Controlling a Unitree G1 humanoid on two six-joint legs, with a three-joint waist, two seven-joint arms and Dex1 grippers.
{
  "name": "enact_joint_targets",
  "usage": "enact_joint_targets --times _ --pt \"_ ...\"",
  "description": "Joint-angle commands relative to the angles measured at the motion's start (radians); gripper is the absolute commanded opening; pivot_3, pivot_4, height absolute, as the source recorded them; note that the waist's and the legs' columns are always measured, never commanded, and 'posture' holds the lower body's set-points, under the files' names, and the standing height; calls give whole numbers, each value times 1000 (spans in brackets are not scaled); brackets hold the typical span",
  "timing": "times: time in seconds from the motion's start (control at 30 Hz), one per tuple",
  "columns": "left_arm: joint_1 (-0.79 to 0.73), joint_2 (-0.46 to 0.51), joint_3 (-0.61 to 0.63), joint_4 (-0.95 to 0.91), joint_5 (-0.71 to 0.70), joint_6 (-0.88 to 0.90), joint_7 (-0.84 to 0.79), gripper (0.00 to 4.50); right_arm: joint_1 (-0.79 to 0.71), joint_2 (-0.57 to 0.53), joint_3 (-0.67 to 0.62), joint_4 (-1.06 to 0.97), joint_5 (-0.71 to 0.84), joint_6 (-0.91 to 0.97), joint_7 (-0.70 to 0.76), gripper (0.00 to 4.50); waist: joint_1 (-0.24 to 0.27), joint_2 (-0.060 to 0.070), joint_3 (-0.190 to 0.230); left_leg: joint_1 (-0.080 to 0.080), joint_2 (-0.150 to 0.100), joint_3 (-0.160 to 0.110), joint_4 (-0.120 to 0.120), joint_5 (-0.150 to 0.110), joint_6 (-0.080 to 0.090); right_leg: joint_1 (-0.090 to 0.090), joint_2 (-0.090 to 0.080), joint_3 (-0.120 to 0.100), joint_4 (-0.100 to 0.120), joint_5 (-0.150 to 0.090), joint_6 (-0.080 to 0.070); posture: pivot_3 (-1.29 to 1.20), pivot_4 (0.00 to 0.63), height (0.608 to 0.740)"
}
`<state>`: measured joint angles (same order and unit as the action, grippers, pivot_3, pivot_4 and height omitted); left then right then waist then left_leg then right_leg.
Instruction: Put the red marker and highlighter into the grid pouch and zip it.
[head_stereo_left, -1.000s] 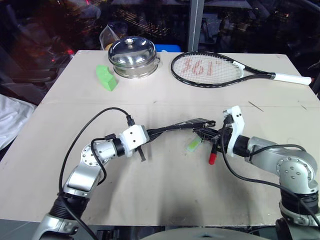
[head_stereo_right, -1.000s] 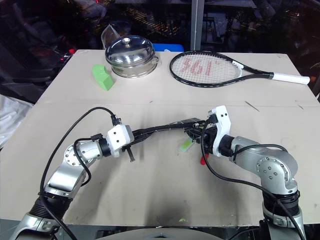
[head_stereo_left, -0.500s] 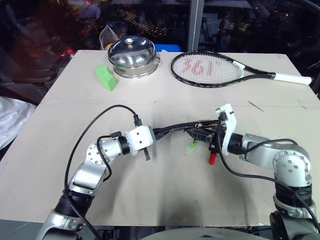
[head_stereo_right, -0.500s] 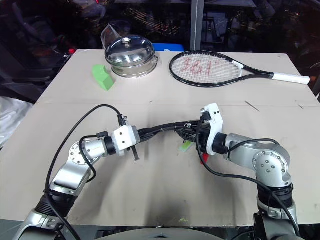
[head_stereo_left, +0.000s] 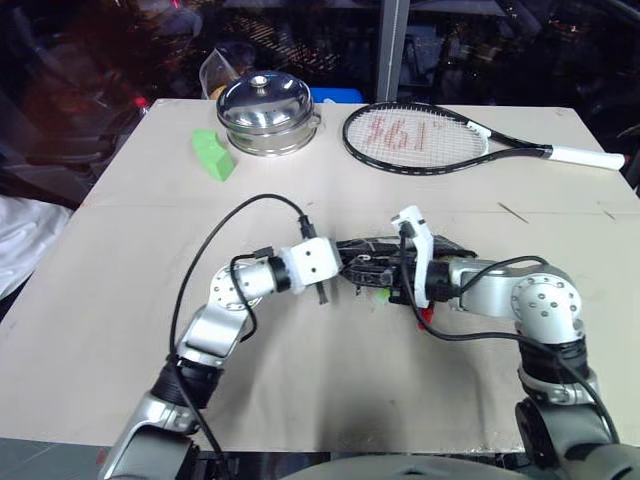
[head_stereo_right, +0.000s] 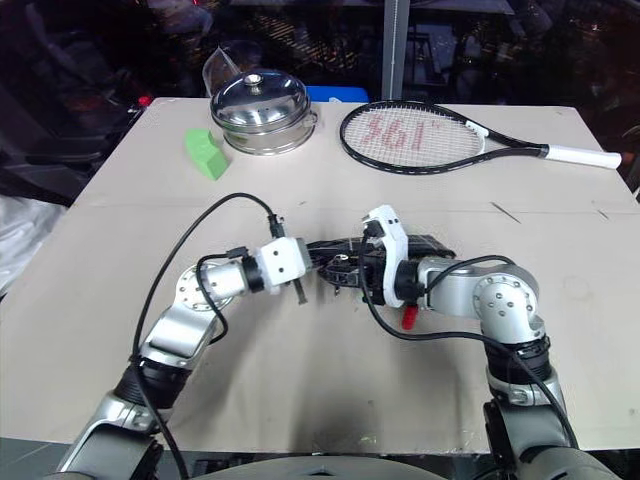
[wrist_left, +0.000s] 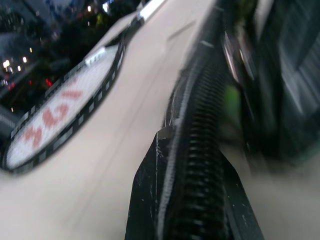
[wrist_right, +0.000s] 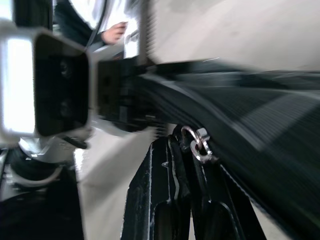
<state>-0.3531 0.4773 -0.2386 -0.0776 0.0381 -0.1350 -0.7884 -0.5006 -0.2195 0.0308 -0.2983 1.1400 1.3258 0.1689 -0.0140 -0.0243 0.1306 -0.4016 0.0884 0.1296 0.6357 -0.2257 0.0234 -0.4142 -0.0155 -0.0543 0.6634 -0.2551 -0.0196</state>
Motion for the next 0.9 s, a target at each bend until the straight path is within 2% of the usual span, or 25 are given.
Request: enact_joint_targets --times 0.03,0.17,0.27,0.3,0.37,0.43,0.47,0.6,0.77,0.9 --pt "-19 -15 -14 -21 8 -7 11 0 -32 11 5 4 -12 -23 32 45 -1 0 0 0 0 0 0 0 0 0 0 0 0 0 0 0 150 740" --pt "-18 -30 22 -28 -40 56 16 0 -13 -27 -21 -32 -48 -59 59 45 0 0 0 -1 0 0 0 0 0 -1 0 0 0 0 0 0 150 740" --pt "-11 -24 63 -31 -86 103 12 0 62 -168 -9 -168 -124 -119 131 895 5 0 1 -1 0 0 0 0 0 -1 0 0 0 0 0 0 150 740" --pt "-9 -19 70 -29 -93 106 9 0 87 -213 -4 -215 -145 -139 154 1480 6 0 1 -3 0 -1 0 0 0 -1 -1 -1 -1 0 0 0 150 740" --pt "-1 -7 83 -25 -100 105 6 0 162 -273 -80 -317 -113 -171 170 2265 4 0 1 -5 -1 -2 0 -1 1 -2 -2 -2 -2 -1 2 0 150 740" --pt "4 -2 92 -24 -107 108 7 0 225 -295 -179 -390 -70 -214 156 2161 3 0 1 -7 -1 -3 0 -1 1 -5 -2 -2 -1 -1 2 0 150 740" --pt "6 -1 95 -24 -109 110 7 0 241 -294 -209 -407 -52 -229 140 1875 1 0 1 -10 -1 -3 0 -1 1 -8 -1 -2 -1 -1 2 0 150 740" --pt "11 0 98 -27 -115 111 5 0 258 -262 -263 -414 -8 -251 23 64 0 0 1 -10 0 -4 2 0 1 -9 0 -2 0 -1 2 0 150 740" --pt "11 0 89 -30 -120 112 1 0 220 -215 -258 -365 -13 -270 -99 64 2 0 2 -11 -1 -4 2 0 1 -9 0 -2 0 -1 2 0 150 740" --pt "10 -2 75 -33 -120 92 -12 0 168 -208 -191 -282 -101 -244 -155 64 1 0 2 -11 -1 -3 2 0 1 -9 -1 -2 0 -1 2 0 150 740"
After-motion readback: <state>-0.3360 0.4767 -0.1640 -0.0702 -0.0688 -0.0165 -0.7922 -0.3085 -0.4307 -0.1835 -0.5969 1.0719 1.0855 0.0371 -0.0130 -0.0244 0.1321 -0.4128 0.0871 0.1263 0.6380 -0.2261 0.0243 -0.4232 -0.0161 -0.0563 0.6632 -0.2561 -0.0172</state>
